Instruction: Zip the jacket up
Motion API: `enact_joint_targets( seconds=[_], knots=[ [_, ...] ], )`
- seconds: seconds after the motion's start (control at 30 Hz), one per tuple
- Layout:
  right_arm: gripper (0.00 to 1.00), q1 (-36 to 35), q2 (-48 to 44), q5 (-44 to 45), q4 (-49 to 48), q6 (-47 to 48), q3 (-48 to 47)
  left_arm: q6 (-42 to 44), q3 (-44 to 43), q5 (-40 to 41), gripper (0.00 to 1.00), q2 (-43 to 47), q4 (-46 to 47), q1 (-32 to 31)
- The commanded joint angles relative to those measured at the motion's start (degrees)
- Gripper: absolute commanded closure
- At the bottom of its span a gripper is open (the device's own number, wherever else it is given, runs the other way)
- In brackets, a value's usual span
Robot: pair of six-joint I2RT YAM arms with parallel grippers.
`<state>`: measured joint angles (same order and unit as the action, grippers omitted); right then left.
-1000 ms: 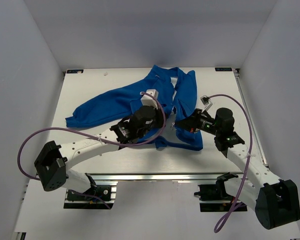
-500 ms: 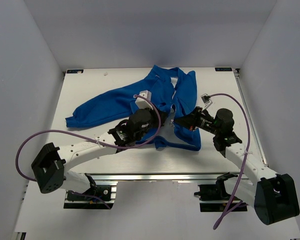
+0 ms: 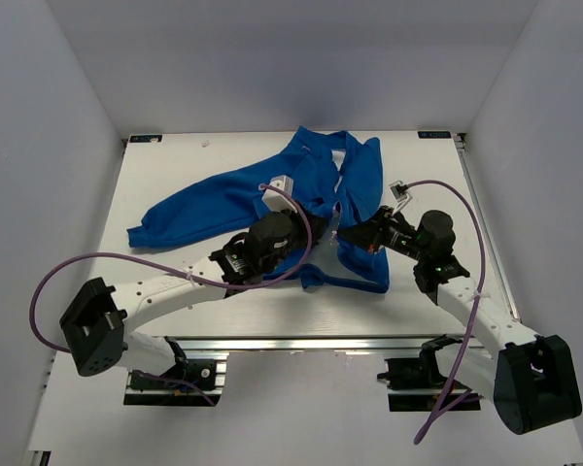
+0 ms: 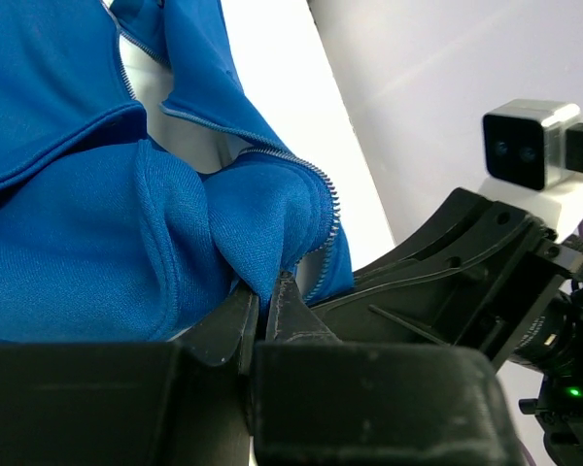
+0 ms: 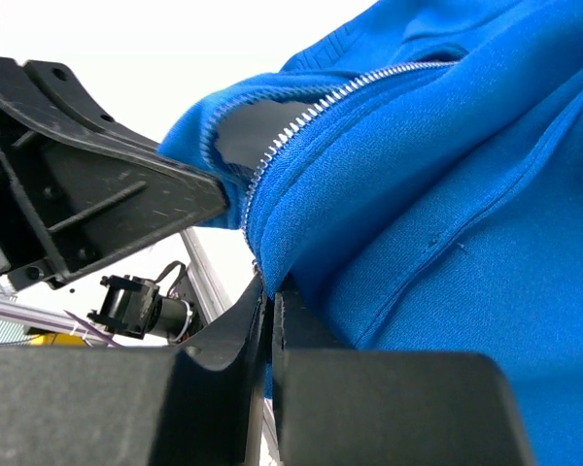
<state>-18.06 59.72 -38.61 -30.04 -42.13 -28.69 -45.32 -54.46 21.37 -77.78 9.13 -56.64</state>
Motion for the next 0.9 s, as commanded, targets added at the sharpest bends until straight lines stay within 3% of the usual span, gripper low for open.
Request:
enact_joint_targets(
  seconds=[0.0, 0.87],
  knots=[
    [1.00, -0.13, -0.40, -2.26, -5.99, -1.02, -1.02, -0.29, -0.04, -0.97, 1.00, 1.93, 2.48, -0.31],
    [1.00, -0.13, 0.22, -4.02, -7.05, -2.08, -2.43, 1.20, 1.72, -3.52, 1.00, 2.10, 5.02, -0.31]
  ],
)
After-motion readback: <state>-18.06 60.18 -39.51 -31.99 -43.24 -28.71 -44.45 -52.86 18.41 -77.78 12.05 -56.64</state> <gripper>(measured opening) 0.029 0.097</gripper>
